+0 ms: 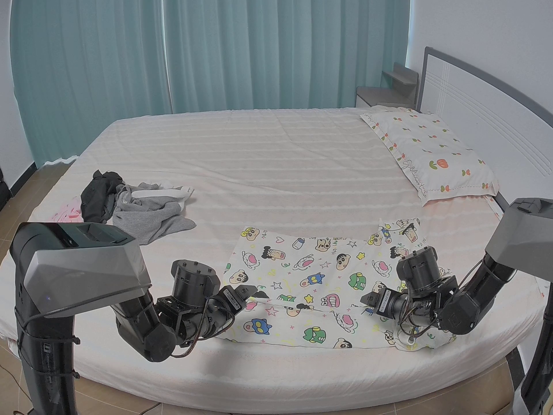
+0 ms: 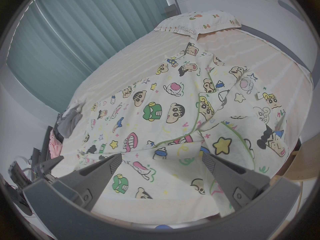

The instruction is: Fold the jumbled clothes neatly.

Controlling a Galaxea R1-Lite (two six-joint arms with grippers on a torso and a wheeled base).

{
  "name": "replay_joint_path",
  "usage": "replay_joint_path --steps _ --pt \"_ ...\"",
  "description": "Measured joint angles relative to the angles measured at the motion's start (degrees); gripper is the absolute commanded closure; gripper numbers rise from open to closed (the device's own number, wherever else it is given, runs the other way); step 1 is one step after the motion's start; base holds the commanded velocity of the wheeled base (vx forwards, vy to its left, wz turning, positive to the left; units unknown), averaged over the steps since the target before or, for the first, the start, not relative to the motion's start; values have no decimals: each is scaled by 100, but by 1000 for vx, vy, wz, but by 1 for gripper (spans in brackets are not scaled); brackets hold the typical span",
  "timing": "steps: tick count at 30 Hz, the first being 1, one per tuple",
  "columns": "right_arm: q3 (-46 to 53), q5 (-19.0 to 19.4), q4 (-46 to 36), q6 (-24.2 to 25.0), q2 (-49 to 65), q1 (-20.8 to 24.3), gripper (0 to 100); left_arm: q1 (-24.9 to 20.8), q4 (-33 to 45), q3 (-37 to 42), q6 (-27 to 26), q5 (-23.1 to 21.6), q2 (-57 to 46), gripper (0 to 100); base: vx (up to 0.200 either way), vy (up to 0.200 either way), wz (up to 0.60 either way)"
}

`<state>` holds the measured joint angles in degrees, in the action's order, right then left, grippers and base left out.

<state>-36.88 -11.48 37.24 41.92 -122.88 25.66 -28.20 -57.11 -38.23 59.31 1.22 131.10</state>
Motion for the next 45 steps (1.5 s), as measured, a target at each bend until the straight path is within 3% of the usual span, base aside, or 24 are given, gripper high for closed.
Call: replay_joint_path --steps 8,16,29,39,45 --pt "50 -165 -46 -126 -5 -9 0 -11 0 0 0 -2 0 0 0 0 0" --pt "245 -716 -38 -567 34 -127 0 -7 -1 2 -5 -2 0 0 0 0 0" --pt "1324 -813 12 -958 549 -474 0 -11 0 9 -9 -2 0 0 0 0 0" --pt "2158 -614 90 -957 1211 -638 0 -11 0 9 -9 1 0 0 0 0 0" --pt "2371 67 382 -1002 1842 -1037 0 -9 0 9 -9 28 5 0 0 0 0"
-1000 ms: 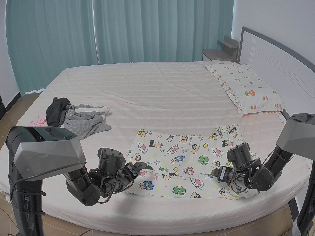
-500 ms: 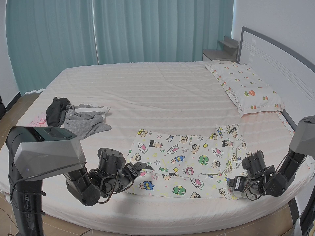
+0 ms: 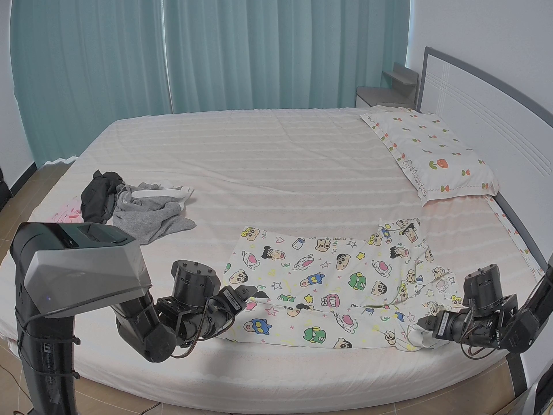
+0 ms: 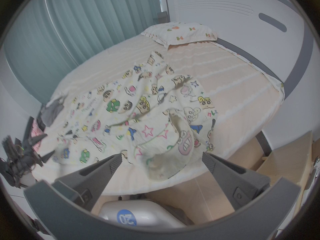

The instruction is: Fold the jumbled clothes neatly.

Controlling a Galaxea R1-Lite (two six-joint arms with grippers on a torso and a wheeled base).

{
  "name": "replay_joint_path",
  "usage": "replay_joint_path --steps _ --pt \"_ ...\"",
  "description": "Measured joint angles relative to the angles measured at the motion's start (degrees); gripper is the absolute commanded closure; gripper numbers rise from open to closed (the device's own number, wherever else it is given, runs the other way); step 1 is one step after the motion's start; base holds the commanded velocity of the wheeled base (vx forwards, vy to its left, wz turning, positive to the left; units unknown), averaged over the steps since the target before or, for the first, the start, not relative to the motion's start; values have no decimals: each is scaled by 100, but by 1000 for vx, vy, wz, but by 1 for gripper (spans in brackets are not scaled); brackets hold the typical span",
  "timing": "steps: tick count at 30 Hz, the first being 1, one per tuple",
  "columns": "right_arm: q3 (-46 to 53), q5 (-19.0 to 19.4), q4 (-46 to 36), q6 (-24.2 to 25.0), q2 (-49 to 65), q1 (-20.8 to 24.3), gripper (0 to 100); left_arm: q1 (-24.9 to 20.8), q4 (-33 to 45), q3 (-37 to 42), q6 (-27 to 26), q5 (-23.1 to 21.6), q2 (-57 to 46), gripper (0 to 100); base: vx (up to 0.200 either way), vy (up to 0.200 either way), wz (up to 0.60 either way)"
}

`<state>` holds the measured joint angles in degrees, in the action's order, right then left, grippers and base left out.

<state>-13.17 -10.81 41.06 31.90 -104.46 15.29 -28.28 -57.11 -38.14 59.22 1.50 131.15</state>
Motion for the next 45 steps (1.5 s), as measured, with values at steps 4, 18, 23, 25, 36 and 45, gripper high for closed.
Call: replay_joint_path --steps 4,18,23,25,36,45 --pt "-26 603 16 -191 269 -440 0 -5 -6 0 0 24 13 0 0 0 0" --pt "-1042 916 46 -605 -681 -1264 100 -32 -379 85 -84 46 94 0 0 0 0" --pt "-1211 898 38 -689 -1031 -1204 100 -32 -386 96 -89 50 111 0 0 0 0" --pt "-1228 852 38 -733 -1178 -1165 100 -32 -389 99 -90 50 113 0 0 0 0" --pt "-1158 694 -15 -785 -1182 -1181 100 -35 -386 99 -89 49 118 0 0 0 0" --pt "-922 702 -707 -792 -511 -1234 100 -35 -386 99 -90 50 118 0 0 0 0"
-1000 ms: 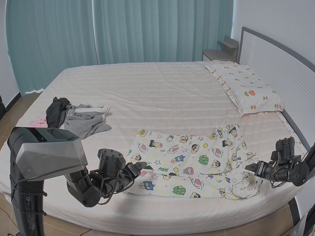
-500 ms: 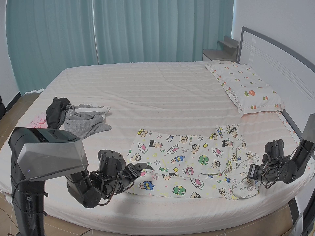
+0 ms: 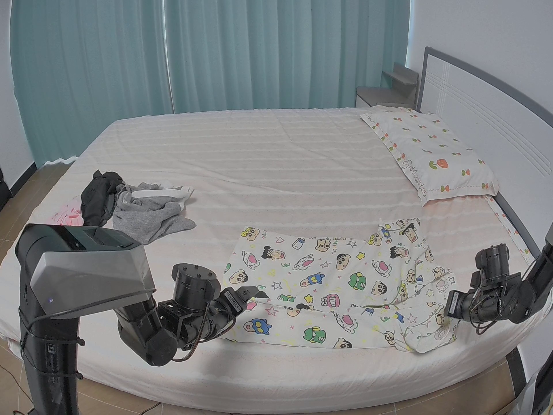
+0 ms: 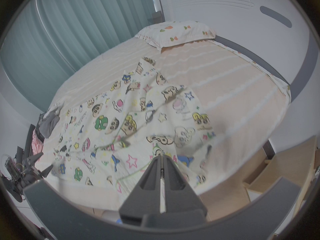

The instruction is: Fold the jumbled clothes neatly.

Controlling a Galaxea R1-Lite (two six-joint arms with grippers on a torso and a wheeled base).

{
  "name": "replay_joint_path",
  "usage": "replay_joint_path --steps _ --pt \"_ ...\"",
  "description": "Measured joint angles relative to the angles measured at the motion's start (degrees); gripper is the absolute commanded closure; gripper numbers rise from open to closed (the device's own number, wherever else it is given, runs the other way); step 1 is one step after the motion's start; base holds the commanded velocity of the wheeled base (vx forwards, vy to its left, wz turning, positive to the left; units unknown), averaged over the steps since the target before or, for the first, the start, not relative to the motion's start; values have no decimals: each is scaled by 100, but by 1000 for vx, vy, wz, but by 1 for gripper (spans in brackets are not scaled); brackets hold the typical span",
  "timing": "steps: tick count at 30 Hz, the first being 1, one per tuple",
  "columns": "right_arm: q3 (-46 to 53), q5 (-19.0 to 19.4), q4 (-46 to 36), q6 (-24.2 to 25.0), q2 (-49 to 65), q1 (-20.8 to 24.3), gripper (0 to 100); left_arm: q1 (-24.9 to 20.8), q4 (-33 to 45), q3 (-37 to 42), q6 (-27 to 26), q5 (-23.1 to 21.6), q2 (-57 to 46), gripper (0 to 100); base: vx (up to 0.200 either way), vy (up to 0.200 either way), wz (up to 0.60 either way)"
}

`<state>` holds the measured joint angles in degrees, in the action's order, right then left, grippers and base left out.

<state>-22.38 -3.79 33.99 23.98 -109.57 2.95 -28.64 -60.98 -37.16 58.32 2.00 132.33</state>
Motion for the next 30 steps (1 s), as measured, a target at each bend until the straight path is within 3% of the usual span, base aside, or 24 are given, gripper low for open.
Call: replay_joint_path --steps 7,16,17,30 --pt "67 84 -556 87 419 -190 100 0 0 -2 0 0 0 0 0 0 0" --pt "444 641 -528 161 386 -341 100 0 0 -2 -5 0 0 0 0 0 0" --pt "491 701 -525 185 380 -347 0 -2 0 -2 -7 0 0 0 0 0 0" --pt "1081 803 -62 167 502 -366 0 0 0 0 -7 0 0 0 0 0 0"
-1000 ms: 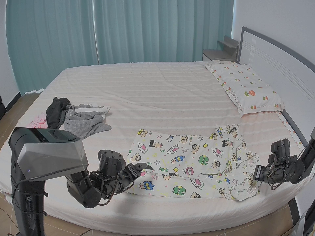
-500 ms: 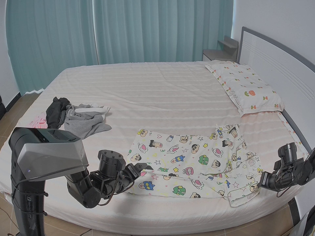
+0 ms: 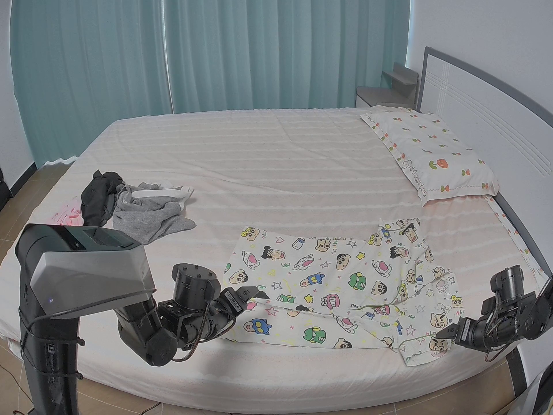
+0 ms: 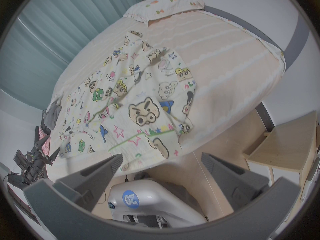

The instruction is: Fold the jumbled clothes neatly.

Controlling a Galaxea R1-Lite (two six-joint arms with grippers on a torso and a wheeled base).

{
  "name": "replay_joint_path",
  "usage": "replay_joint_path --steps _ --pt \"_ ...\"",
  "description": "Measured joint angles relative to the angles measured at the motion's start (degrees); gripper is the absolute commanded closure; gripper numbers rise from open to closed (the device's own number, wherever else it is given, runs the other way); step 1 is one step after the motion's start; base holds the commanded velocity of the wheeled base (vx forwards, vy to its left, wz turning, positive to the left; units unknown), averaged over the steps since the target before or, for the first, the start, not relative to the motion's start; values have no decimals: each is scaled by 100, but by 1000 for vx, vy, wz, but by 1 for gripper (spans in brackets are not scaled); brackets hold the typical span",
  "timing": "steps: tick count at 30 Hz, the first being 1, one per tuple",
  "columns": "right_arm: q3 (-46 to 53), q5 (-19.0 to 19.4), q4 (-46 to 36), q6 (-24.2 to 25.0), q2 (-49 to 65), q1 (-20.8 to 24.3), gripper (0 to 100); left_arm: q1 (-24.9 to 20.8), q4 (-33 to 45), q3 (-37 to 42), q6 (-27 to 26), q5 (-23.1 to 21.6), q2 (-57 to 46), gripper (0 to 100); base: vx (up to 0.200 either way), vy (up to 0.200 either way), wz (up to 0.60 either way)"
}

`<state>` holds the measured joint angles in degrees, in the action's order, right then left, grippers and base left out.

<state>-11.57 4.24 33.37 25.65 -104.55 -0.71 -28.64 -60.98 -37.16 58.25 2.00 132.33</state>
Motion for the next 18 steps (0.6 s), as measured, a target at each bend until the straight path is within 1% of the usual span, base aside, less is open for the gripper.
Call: replay_joint_path --steps 3,7,10,12,13,14,18 --pt "79 55 213 -15 146 13 0 0 0 -2 0 -1 2 0 0 0 0" --pt "112 328 396 11 339 200 0 0 0 -2 2 0 2 0 0 0 0" --pt "57 482 552 38 408 453 0 0 -2 -2 5 0 2 0 0 0 0" --pt "-6 512 613 68 383 663 0 0 -4 -2 7 0 2 0 0 0 0" --pt "-89 517 690 130 315 873 0 0 -4 -2 11 0 0 0 0 0 0" --pt "-113 519 712 155 289 933 0 0 -6 -2 13 0 2 0 0 0 0" --pt "-424 503 947 552 -24 1465 0 13 -83 0 38 2 -2 0 0 0 0"
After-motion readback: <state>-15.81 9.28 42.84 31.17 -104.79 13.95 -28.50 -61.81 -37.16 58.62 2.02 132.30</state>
